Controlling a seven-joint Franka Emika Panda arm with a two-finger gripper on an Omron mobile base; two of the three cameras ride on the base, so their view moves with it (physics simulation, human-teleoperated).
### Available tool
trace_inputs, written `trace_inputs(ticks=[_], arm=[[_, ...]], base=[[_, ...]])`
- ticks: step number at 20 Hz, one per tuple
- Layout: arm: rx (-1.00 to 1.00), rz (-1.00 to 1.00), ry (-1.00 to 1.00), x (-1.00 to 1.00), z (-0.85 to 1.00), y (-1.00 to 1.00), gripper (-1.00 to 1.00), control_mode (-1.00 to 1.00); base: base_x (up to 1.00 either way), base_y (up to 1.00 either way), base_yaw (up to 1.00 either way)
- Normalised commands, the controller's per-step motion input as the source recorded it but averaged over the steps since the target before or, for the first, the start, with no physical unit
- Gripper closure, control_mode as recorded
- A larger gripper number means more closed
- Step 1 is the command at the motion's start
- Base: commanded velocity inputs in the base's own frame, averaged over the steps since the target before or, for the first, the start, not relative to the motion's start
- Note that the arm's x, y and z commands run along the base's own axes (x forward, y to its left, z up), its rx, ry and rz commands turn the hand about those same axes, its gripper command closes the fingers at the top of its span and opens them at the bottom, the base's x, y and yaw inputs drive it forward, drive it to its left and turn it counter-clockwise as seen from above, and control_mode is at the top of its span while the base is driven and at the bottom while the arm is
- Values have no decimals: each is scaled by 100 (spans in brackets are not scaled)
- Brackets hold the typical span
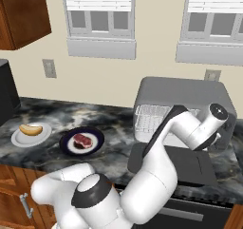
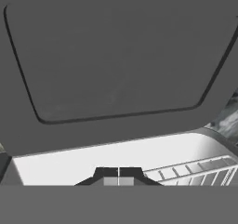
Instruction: Open the toaster oven door. Place the hotdog bun on the bottom rack in the toaster oven and place the steak on the top rack.
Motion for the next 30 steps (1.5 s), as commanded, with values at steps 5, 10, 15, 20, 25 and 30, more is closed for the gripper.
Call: trace_inputs(ticks=[5, 10, 15, 20, 25, 30], arm=[[0, 0, -3, 42, -21, 0, -100, -100], [0, 0, -7, 41, -14, 0, -100, -100], [0, 0, -2, 40, -30, 0, -100, -100], [0, 0, -7, 27, -32, 0, -100, -100], [0, 0, -17, 21, -17, 0, -100, -100], [0, 0, -15, 32, -14, -5, -100, -100]], base=[[0, 0, 0], [0, 0, 0], [0, 0, 0], [0, 0, 0], [0, 0, 0], [0, 0, 0]])
